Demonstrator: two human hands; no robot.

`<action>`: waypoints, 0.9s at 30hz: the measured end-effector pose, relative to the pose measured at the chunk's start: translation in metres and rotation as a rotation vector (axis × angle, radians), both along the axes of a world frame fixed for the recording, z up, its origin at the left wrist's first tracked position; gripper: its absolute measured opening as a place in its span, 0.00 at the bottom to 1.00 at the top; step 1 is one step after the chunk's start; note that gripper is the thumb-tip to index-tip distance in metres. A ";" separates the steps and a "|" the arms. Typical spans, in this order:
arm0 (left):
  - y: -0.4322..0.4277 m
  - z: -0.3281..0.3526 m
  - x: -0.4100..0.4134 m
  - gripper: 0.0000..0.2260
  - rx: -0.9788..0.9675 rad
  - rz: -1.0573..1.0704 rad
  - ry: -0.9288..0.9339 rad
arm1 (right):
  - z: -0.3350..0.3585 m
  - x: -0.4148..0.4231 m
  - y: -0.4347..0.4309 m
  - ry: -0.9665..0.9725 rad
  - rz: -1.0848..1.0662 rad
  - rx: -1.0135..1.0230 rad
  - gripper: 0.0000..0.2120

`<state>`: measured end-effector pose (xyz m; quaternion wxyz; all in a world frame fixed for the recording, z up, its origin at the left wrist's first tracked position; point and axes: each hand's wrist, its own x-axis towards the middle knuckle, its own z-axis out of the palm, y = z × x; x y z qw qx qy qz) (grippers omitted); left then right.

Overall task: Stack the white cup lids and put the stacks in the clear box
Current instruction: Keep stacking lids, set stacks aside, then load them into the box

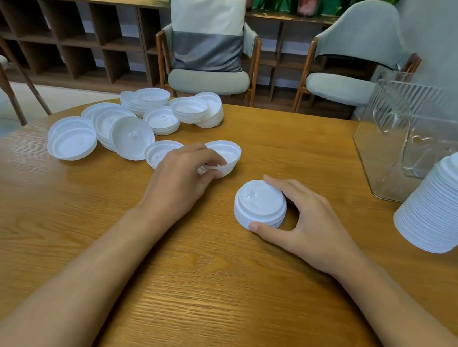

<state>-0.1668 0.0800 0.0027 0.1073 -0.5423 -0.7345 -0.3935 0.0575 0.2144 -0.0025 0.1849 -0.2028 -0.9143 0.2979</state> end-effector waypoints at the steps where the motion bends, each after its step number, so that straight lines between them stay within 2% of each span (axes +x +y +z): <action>1: 0.000 0.002 0.002 0.09 0.034 -0.005 -0.014 | 0.000 0.000 0.000 0.002 -0.008 0.000 0.41; 3: -0.001 0.008 0.009 0.10 0.124 -0.020 -0.083 | 0.000 0.000 0.001 0.002 -0.025 -0.005 0.43; 7: -0.003 0.023 0.023 0.13 0.224 -0.082 -0.470 | 0.000 0.000 0.001 0.016 -0.032 -0.018 0.46; 9: -0.002 0.025 0.024 0.11 0.252 -0.099 -0.575 | 0.000 0.000 0.001 0.024 -0.030 -0.039 0.47; 12: -0.003 0.026 0.022 0.09 0.244 -0.146 -0.712 | 0.001 -0.001 0.001 0.036 -0.017 -0.056 0.48; 15: -0.003 0.026 0.022 0.08 0.155 -0.226 -0.826 | 0.000 -0.001 0.002 0.048 0.011 -0.074 0.49; 19: 0.001 0.015 0.022 0.08 0.020 -0.239 -0.670 | -0.001 0.000 0.003 0.042 0.046 -0.047 0.48; 22: 0.004 0.005 0.027 0.08 -0.037 -0.220 -0.577 | -0.002 0.000 0.002 0.050 0.064 -0.015 0.44; 27: 0.008 -0.005 0.042 0.06 -0.003 -0.181 -0.413 | -0.001 -0.001 0.001 0.071 0.066 0.009 0.39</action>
